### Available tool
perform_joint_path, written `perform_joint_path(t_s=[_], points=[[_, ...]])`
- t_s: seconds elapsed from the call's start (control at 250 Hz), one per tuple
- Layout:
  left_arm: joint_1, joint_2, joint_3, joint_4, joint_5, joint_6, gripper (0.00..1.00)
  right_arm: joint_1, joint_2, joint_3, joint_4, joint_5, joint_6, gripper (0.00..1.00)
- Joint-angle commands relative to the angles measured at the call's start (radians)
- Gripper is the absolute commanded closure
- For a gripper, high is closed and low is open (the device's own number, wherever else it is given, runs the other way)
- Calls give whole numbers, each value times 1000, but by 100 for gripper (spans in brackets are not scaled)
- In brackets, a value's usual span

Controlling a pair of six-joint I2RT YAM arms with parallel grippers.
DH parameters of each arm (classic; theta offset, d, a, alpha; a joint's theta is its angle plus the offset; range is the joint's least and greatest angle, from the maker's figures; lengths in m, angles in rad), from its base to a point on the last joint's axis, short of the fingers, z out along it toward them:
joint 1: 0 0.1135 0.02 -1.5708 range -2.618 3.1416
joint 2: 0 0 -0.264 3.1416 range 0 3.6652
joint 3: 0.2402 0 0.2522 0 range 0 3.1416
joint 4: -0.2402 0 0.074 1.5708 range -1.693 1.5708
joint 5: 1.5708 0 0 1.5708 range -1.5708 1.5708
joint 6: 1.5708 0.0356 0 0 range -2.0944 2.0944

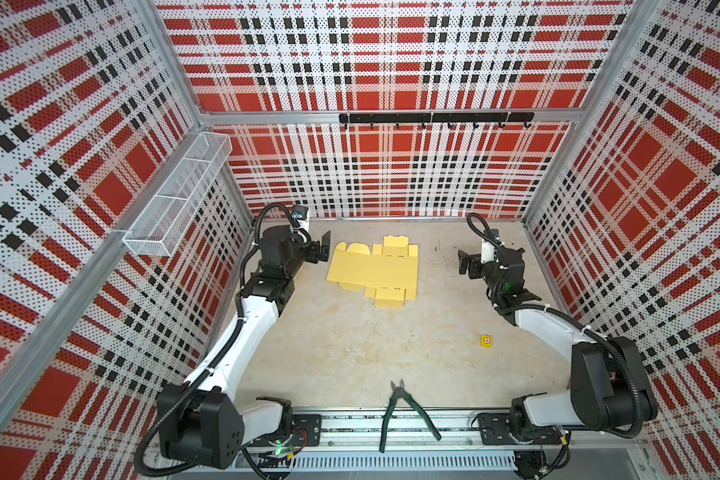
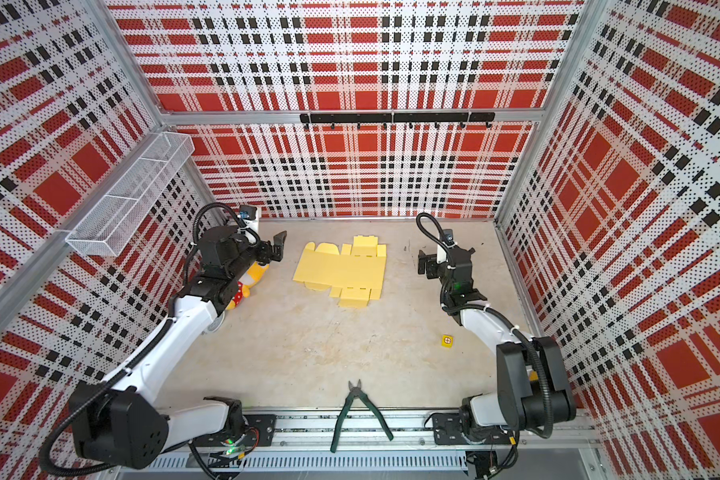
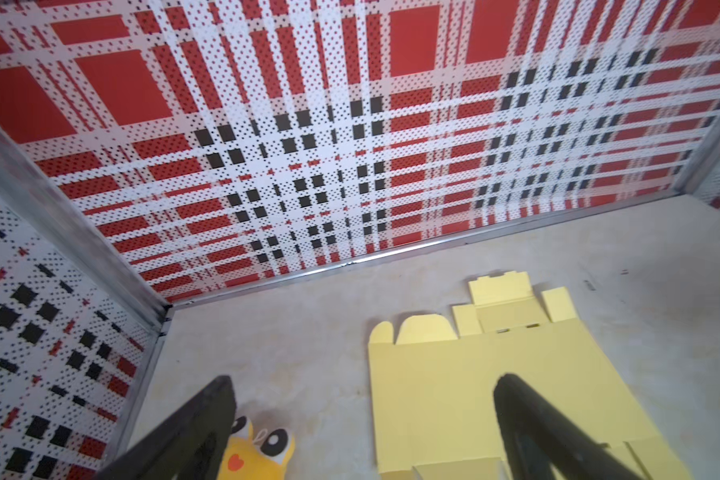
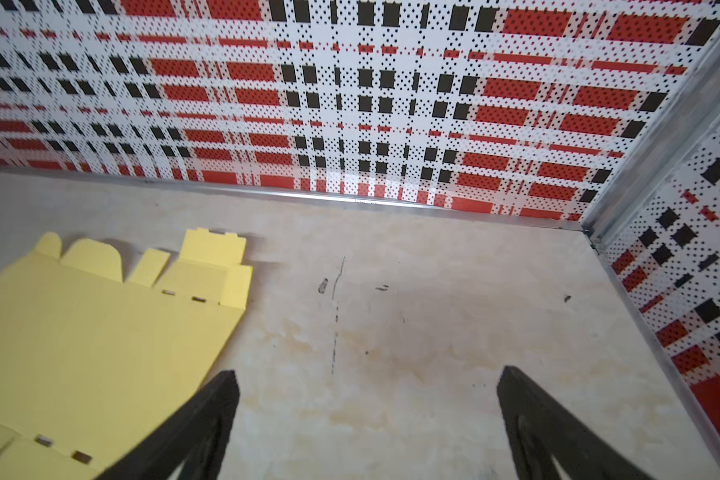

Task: Fold the paper box
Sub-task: 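Raise both arms and move the right gripper toward the yellow box blank, then grasp the edge of the yellow blank nearest the right gripper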

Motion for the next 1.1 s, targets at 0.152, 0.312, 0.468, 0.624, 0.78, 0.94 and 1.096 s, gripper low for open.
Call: perform_joint_path(t_s=[0.152, 0.312, 0.468, 0.624, 0.78, 0.94, 1.096], points=[[96, -5, -92, -172, 127, -254, 1, 81, 163, 279, -372, -166, 334, 0], [120, 38, -114, -175, 181, -295, 0, 134, 261, 306, -296, -250, 492, 1], [137, 43, -135, -159, 183, -320, 0, 158, 376, 319, -209, -333, 593, 7], [127, 34, -152, -132, 215, -360, 1, 158, 473, 333, -158, -403, 645, 11], [127, 37, -194, -93, 229, -382, 1, 157, 530, 331, -114, -432, 677, 17], [123, 46, -188, -97, 224, -388, 0, 158, 586, 332, -58, -469, 713, 26], [119, 51, -175, -98, 236, -402, 0, 154, 638, 356, -36, -499, 727, 34]])
